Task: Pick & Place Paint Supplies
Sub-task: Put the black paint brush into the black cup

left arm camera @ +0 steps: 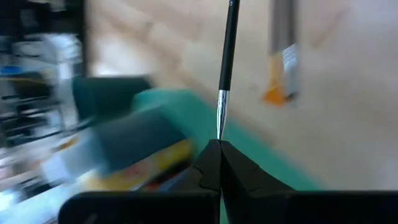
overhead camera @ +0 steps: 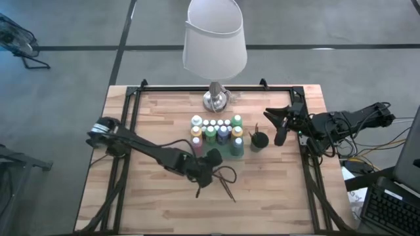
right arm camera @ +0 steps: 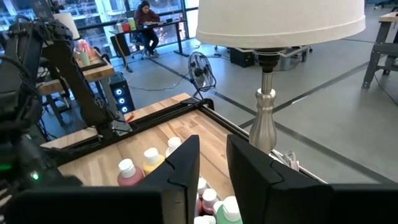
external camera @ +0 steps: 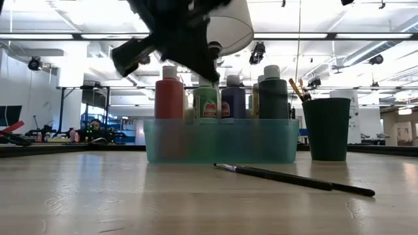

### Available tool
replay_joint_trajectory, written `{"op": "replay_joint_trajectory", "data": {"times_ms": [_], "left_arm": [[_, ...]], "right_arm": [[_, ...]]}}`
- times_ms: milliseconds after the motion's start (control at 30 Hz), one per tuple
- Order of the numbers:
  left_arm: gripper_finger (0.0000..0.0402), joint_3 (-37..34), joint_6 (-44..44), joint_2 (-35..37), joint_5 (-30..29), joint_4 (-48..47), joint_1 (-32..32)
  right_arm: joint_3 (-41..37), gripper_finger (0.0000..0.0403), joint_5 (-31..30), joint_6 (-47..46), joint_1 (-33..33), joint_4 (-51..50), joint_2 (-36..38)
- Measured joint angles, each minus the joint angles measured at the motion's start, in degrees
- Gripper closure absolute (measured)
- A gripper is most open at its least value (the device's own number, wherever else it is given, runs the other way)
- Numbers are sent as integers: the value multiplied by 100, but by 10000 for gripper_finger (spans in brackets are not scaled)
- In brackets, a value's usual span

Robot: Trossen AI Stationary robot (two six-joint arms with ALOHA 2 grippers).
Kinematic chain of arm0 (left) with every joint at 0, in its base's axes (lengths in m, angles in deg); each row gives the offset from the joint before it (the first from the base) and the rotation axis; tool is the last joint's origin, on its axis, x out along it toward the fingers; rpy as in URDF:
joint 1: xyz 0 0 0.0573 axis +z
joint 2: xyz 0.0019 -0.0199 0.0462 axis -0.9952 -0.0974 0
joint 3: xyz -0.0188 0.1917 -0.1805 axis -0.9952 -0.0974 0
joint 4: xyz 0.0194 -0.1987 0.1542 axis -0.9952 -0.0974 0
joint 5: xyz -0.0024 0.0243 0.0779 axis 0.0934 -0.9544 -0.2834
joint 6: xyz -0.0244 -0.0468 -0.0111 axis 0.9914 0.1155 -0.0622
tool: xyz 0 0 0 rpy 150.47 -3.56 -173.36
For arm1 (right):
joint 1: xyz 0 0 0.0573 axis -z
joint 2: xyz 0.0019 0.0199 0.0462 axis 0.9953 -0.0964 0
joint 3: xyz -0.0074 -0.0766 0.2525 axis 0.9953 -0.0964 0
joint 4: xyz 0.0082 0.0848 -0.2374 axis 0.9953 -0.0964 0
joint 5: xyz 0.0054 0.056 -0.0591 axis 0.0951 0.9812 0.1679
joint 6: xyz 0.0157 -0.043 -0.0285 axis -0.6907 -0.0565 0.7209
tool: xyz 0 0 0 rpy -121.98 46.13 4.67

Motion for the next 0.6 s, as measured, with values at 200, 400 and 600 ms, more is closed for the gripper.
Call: {"op": "replay_joint_trajectory", "data": {"times_ms": [200,400,600], "left_arm": [[401,0,-1124,437,-1118,499,9],[401,261,-3360,659,-1954,1456,53],[401,1034,-5190,657,-2069,1988,148]], "right_arm": [[101,303,154,-306,2,-1,37],[410,288,1017,-465,3,14,-14],[767,273,1866,-995,2,-84,-67]]}}
